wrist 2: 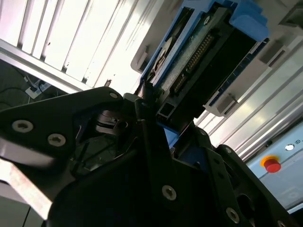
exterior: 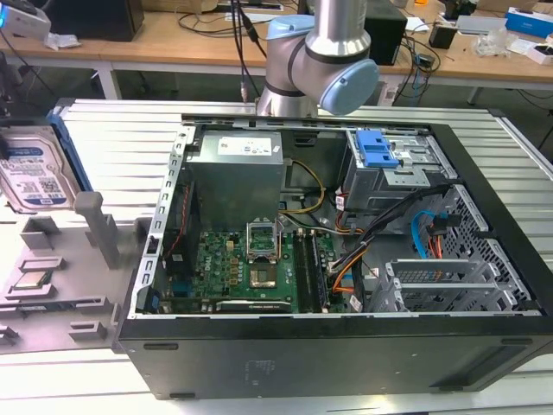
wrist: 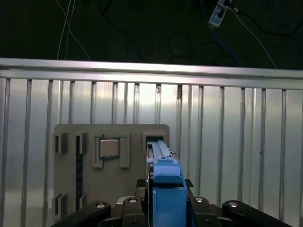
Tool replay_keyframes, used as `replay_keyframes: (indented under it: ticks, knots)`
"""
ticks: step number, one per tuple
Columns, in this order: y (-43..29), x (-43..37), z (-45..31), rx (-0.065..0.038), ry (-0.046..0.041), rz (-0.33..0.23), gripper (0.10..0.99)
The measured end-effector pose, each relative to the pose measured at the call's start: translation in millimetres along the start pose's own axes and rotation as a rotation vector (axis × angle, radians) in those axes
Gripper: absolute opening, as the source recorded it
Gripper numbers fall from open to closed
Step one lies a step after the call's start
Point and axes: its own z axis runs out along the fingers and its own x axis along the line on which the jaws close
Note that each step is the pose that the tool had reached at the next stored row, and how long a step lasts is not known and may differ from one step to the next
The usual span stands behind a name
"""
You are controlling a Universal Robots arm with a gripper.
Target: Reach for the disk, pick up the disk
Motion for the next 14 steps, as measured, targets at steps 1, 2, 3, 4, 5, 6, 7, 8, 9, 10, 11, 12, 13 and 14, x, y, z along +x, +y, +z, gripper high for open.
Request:
replay_keyframes:
  ticks: [1,2,3,4,5,6,7,8,9,10,11,12,13,14]
  knots:
    - [0.2,0.0,-3.8,0.0,0.0,0.0,0.365]
    - [0.3,0.0,-6.4,0.0,0.0,0.0,0.365]
    - [0.3,-0.1,-8.4,0.0,0.0001,0.0,0.365]
    - [0.4,-0.1,-10.1,0.0,0.0001,0.0,0.365]
    - [0.5,-0.1,-12.7,0.0,0.0,0.0,0.365]
    - [0.6,-0.1,-15.2,0.0,0.0001,0.0,0.365]
    - [0.6,-0.1,-16.9,0.0,0.0,0.0,0.365]
    - [0.7,-0.2,-19.3,0.0,0.0,0.0,0.365]
    - [0.8,-0.2,-21.1,0.0,0.0,0.0,0.365]
    - [0.9,-0.2,-23.7,0.0,0.0,0.0,0.365]
    - [1.0,-0.2,-26.5,0.0,0.0001,0.0,0.365]
    - [1.0,-0.2,-28.1,0.0,0.0001,0.0,0.365]
    - [1.1,-0.3,-29.6,0.0,0.0,0.0,0.365]
    - [1.2,-0.3,-31.3,0.0,0.0,0.0,0.365]
